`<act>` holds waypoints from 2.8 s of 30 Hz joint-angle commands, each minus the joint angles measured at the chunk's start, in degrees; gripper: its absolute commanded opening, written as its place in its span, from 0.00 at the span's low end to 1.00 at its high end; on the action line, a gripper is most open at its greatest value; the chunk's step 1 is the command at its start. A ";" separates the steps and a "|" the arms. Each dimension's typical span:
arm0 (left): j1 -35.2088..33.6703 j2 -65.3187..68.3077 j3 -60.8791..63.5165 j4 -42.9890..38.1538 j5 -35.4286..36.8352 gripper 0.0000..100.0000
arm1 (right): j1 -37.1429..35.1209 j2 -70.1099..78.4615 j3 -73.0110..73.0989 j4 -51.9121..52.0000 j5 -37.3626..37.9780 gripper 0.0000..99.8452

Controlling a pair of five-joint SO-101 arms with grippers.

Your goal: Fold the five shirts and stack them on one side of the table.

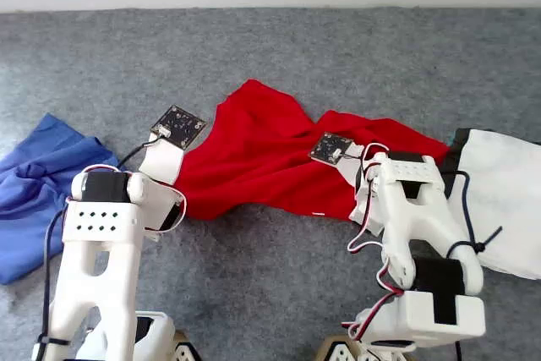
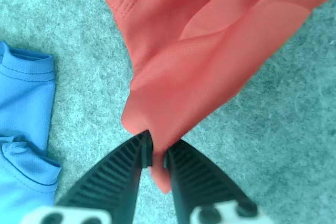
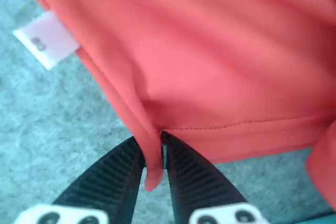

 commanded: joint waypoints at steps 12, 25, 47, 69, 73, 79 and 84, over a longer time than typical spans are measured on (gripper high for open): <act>-0.62 -1.67 -30.11 3.60 -0.26 0.01 | 6.37 -30.20 -20.57 18.86 -3.08 0.01; -2.90 -1.58 -59.47 -7.38 -0.62 0.01 | 8.22 -43.82 -40.88 10.51 -0.18 0.01; -10.02 -1.76 -92.35 -10.29 -11.25 0.01 | 14.99 -44.26 -64.26 -1.36 -0.18 0.01; -5.71 12.66 -55.52 -4.84 -16.44 0.01 | 2.59 -35.65 -27.43 10.07 -1.41 0.01; -5.10 21.19 -49.01 -17.05 -16.44 0.01 | 2.51 -31.34 -16.62 -7.87 -2.46 0.01; -5.36 35.87 -48.66 -32.35 -16.44 0.01 | 2.95 -18.15 -15.65 -27.74 -1.41 0.01; -5.10 44.22 -53.49 -42.11 -16.35 0.01 | 2.95 -5.93 -20.75 -41.89 3.52 0.01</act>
